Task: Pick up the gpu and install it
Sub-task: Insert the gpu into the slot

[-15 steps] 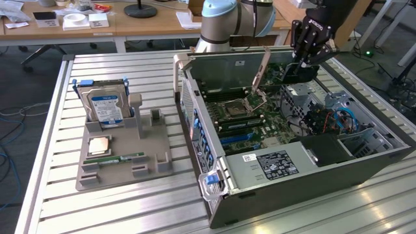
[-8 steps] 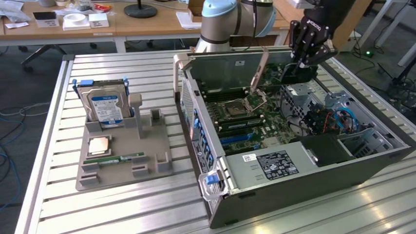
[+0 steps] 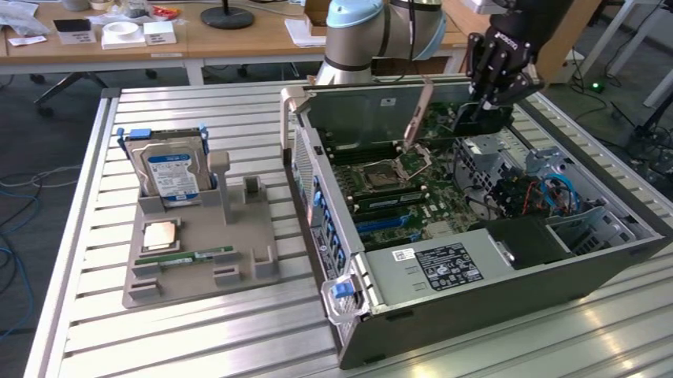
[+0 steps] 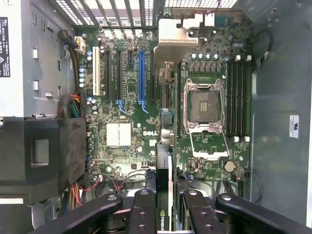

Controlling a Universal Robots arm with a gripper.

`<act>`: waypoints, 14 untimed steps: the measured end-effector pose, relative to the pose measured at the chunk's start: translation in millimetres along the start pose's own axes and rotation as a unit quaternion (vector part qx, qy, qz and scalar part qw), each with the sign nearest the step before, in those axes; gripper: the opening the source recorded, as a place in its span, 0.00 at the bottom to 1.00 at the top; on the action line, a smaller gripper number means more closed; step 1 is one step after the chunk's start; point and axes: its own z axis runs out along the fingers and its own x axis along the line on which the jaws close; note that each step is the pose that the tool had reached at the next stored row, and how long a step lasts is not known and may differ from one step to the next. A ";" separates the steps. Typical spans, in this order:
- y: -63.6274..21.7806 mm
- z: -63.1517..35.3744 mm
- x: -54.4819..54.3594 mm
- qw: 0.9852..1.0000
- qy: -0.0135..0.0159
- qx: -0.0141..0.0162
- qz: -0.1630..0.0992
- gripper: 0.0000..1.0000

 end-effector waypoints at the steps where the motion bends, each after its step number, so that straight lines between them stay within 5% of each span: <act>1: 0.6 0.0 0.0 1.000 0.000 0.000 0.000 0.26; 14: 12.1 0.6 0.1 1.000 0.000 0.003 0.000 0.26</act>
